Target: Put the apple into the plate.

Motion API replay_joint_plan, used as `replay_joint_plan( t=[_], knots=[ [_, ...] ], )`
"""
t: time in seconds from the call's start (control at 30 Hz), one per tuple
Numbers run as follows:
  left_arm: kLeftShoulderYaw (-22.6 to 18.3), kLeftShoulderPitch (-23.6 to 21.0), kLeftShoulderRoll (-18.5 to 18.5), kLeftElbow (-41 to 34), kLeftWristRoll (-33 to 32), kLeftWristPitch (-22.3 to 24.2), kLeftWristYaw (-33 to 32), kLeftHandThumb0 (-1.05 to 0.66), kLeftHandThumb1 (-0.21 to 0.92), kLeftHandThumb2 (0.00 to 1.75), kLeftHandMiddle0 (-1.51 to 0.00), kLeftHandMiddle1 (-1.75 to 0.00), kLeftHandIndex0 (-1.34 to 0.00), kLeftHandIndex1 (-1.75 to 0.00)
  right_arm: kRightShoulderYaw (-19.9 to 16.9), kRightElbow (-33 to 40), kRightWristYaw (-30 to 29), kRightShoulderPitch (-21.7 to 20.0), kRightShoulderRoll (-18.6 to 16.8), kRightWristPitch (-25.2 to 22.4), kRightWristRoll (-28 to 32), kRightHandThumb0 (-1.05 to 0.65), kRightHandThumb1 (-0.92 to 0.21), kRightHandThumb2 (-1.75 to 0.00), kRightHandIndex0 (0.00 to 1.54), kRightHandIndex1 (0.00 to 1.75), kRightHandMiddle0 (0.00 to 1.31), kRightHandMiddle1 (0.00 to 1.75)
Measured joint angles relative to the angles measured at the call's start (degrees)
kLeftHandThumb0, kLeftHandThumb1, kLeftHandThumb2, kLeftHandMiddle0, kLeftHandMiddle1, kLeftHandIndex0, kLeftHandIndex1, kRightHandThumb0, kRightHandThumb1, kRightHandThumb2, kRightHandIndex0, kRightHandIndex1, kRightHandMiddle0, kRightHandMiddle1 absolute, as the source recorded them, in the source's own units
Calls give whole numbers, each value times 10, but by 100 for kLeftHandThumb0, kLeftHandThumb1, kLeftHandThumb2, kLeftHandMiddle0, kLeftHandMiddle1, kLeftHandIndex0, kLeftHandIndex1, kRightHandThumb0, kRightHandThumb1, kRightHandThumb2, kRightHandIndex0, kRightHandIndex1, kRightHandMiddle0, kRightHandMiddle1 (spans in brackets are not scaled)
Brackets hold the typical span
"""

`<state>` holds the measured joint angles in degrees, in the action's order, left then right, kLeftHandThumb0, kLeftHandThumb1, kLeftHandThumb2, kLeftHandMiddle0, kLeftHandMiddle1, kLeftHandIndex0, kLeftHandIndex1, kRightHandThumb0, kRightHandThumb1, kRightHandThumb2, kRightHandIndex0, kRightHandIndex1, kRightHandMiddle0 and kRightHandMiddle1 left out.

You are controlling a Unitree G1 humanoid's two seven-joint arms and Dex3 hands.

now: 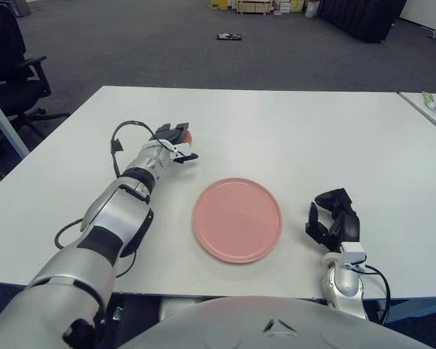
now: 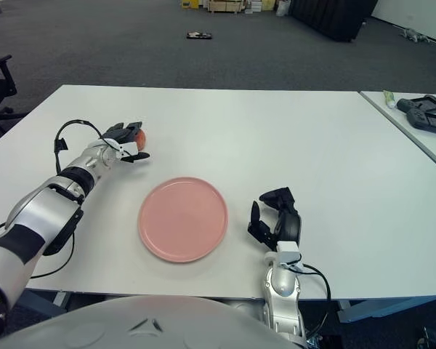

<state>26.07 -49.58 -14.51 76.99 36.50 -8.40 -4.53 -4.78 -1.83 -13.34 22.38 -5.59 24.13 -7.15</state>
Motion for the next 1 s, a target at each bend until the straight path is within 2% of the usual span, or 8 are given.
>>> replay_joint_plan(
  t=[0.17, 0.33, 0.4, 0.5, 0.7, 1.0],
  knots=[
    [-3, 0, -3, 0, -3, -6, -1, -84, 86, 46, -3, -64, 0, -104, 0, 3, 0, 3, 0, 0, -1, -39, -64, -91, 61, 153, 37, 175],
    [-6, 0, -7, -1, -6, -16, -4, -81, 80, 54, -6, -90, 0, -129, 0, 5, 1, 6, 1, -1, -1, -39, -64, -91, 61, 154, 37, 175],
    [-11, 0, -8, -1, -10, -22, -7, -75, 66, 70, -13, -109, -4, -147, 0, 6, 1, 6, 1, -3, -2, -39, -65, -91, 60, 153, 37, 175],
    [-17, 3, -9, -1, -17, -30, -14, -69, 55, 83, -20, -126, -8, -161, 0, 8, 1, 6, 1, -7, -1, -39, -65, -90, 61, 152, 36, 175],
    [-24, 6, -11, -1, -22, -37, -22, -64, 46, 93, -25, -140, -12, -172, 0, 8, 3, 6, 1, -7, 0, -39, -65, -90, 62, 152, 36, 175],
    [-23, 6, -12, -1, -22, -40, -22, -61, 43, 96, -29, -149, -20, -175, 0, 8, 3, 6, 2, -8, -1, -39, -64, -92, 60, 153, 37, 175]
  ],
)
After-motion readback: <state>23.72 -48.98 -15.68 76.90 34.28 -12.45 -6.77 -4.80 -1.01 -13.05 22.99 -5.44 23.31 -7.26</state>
